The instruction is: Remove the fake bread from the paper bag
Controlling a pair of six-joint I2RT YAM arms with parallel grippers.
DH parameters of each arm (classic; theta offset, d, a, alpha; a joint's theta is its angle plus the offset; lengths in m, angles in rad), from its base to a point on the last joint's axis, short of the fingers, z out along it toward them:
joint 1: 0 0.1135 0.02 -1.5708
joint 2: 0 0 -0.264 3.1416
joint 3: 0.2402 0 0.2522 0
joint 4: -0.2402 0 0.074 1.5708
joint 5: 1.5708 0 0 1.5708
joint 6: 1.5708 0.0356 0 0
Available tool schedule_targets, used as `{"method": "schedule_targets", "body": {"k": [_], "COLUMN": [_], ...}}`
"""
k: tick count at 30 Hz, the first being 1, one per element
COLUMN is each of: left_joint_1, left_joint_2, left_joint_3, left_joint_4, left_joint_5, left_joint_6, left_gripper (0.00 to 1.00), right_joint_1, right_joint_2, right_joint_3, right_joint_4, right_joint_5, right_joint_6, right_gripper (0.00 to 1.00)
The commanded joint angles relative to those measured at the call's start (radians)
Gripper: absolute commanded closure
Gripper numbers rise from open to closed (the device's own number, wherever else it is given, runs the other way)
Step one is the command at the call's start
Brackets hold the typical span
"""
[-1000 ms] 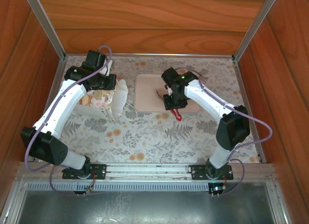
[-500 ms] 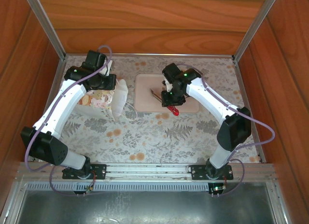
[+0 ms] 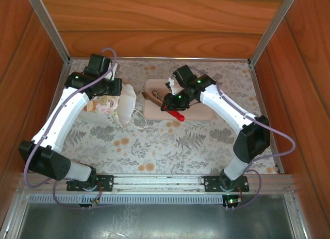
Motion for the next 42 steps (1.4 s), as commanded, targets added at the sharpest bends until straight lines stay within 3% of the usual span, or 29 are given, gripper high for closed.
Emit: {"method": "schedule_targets", "body": {"k": [1, 11, 19, 22, 29, 35, 42], "left_joint_1": [0.01, 0.009, 0.01, 0.01, 0.009, 0.01, 0.01], "left_joint_2": [-0.038, -0.105, -0.087, -0.089, -0.109, -0.104, -0.099], "left_joint_3": [0.02, -0.021, 0.011, 0.015, 0.002, 0.013, 0.017], "left_joint_4": [-0.003, -0.012, -0.023, -0.028, -0.041, -0.045, -0.048], "left_joint_5": [-0.038, -0.102, -0.101, -0.1, -0.113, -0.112, -0.108], "left_joint_6": [-0.004, 0.009, -0.005, -0.007, -0.01, -0.012, -0.009], "left_gripper": [1.0, 1.0, 1.0, 1.0, 1.0, 1.0, 1.0], "right_joint_1": [0.016, 0.115, 0.139, 0.141, 0.152, 0.166, 0.202], "right_joint_2": [-0.06, -0.026, 0.047, 0.075, 0.149, 0.226, 0.306], "right_joint_3": [-0.056, -0.146, -0.125, -0.106, -0.038, 0.032, 0.153], "right_joint_4": [0.091, 0.286, 0.343, 0.349, 0.364, 0.384, 0.269], "right_joint_5": [-0.131, -0.275, -0.299, -0.303, -0.215, -0.213, -0.059], "right_joint_6": [0.004, 0.038, 0.057, 0.056, 0.094, 0.123, 0.094], "right_gripper": [0.56, 0.6, 0.62, 0.58, 0.58, 0.57, 0.54]}}
